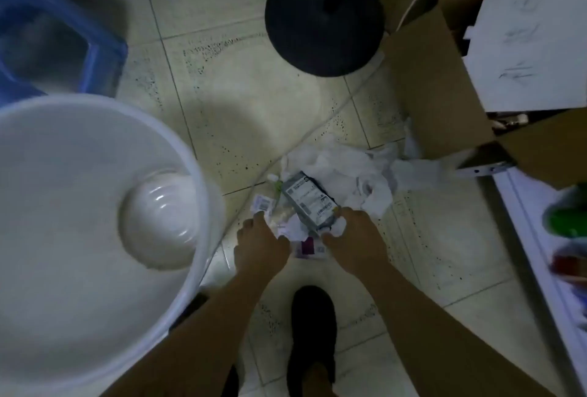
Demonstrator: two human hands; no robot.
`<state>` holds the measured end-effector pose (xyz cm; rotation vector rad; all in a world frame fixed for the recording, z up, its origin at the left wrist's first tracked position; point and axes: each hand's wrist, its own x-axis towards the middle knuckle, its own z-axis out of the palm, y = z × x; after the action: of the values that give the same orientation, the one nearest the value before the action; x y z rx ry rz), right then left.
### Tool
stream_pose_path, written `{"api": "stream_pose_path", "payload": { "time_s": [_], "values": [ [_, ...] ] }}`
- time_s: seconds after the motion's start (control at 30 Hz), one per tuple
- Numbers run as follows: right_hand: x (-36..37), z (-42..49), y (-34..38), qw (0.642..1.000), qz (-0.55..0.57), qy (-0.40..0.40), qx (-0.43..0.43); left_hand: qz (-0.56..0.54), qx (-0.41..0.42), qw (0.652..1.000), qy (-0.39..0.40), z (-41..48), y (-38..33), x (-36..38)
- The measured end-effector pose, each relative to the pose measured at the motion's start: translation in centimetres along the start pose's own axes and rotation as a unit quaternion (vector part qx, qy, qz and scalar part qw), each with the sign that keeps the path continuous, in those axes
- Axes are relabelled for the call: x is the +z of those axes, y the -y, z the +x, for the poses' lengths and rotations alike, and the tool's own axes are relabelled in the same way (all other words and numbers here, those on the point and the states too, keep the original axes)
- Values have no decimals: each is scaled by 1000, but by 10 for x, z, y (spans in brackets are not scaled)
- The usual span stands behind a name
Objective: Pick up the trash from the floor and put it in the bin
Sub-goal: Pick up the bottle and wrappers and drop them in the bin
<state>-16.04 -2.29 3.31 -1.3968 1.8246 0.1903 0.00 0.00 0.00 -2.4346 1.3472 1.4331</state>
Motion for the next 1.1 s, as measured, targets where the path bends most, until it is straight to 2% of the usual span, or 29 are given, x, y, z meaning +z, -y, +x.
{"api": "stream_pose_path", "payload": {
  "time_s": [0.1,0.17,0.3,0.43,0.57,0.67,0.83,0.9,1.0,1.1],
  "values": [
    [22,35,-25,999,-11,-44,-9,-46,-39,997,-56,36,17,31],
    [38,57,-38,998,-32,-55,-27,-11,-51,997,-56,57,31,54],
    [71,90,-63,988,-147,-35,-44,91,-30,995,-37,80,54,95],
    [93,114,-75,980,-187,-39,-52,79,-33,992,-95,104,71,112],
    [102,122,-77,973,-208,-71,-74,120,-55,982,-138,117,78,112],
    [94,116,-74,970,-187,-130,-82,128,-62,978,-151,112,75,103],
    [64,88,-51,968,-127,-211,-47,50,-18,985,-165,73,49,68],
    [47,72,-37,972,-43,-229,-38,36,13,984,-172,50,34,49],
    [12,43,-15,958,91,-270,-34,11,65,981,-181,10,5,20],
    [-31,7,8,947,174,-270,-1,-24,127,973,-192,-30,-34,-14]
  ]
}}
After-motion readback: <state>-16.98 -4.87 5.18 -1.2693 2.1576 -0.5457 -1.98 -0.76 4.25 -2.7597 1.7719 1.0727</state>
